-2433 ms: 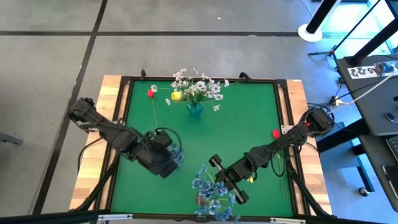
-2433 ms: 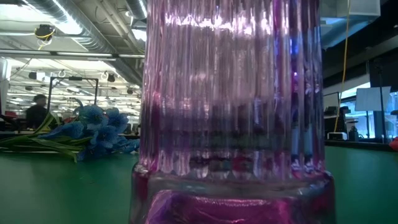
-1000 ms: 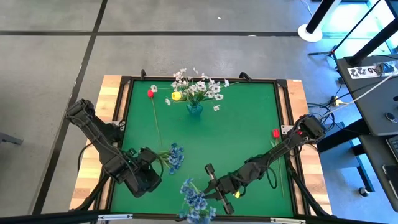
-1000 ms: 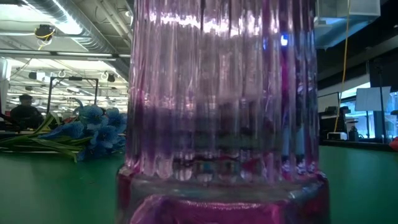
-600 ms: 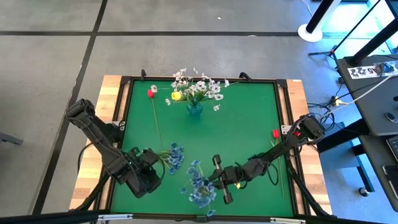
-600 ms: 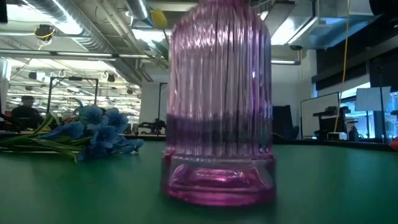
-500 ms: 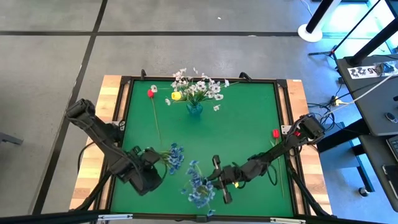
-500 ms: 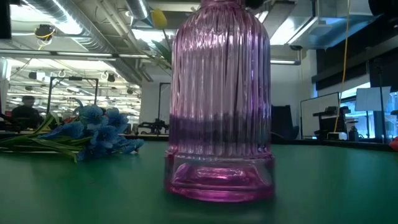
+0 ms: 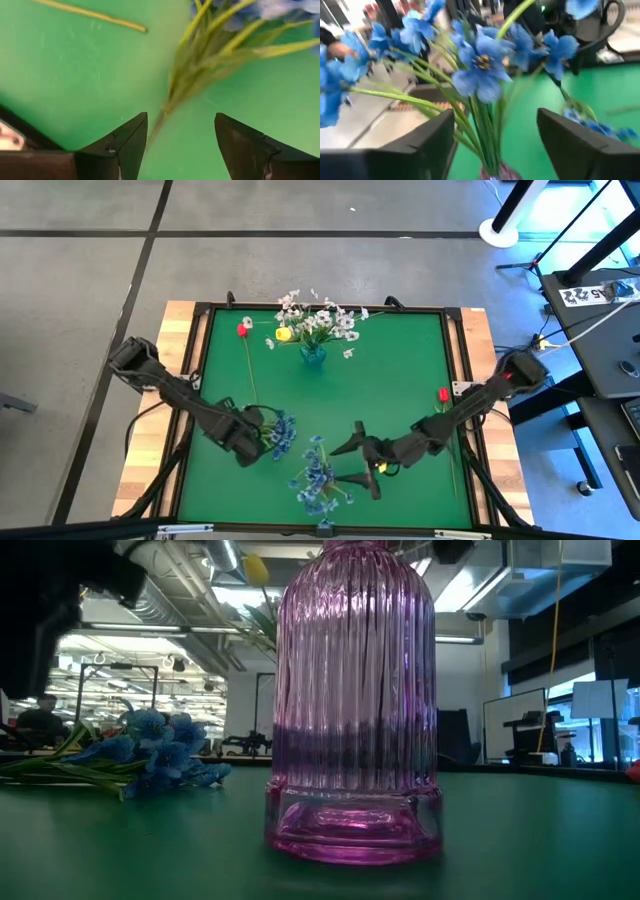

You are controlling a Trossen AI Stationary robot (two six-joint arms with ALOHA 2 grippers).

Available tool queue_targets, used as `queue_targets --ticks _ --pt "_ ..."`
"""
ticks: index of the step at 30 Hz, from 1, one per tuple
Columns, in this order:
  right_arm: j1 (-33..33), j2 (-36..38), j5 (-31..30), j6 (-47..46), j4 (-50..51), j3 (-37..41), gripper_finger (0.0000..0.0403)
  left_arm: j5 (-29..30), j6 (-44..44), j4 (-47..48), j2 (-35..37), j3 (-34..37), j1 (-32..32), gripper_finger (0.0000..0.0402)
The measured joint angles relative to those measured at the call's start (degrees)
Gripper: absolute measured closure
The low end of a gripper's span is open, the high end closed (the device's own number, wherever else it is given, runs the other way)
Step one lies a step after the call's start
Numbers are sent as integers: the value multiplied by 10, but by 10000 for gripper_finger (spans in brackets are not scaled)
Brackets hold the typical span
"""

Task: Sort flowers into vase by color
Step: Put the blue flowers into the violet vase

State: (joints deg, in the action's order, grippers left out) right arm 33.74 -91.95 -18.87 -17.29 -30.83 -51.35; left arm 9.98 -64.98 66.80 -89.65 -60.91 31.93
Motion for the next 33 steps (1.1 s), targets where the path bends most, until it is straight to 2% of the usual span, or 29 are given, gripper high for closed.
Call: queue_targets --ticks 5,10,13,17,22,26,30,33 --pt "0 93 28 -42 179 0 71 6 81 -90 0 51 -19 178" --pt "2 172 47 -83 308 0 69 48 146 -192 0 104 -23 179" --pt "2 205 49 -110 346 0 76 73 179 -249 0 135 -23 179" --pt "1 224 47 -125 361 0 85 77 237 -342 0 180 -23 180" --pt "1 224 39 -126 365 0 94 79 245 -433 3 212 -23 187" --pt "0 232 28 -125 374 -4 99 78 201 -431 1 207 -25 232" --pt "0 252 4 -110 399 -35 108 74 132 -402 4 182 -40 319" --pt "0 263 -14 -95 430 -58 114 88 134 -405 28 150 -46 383"
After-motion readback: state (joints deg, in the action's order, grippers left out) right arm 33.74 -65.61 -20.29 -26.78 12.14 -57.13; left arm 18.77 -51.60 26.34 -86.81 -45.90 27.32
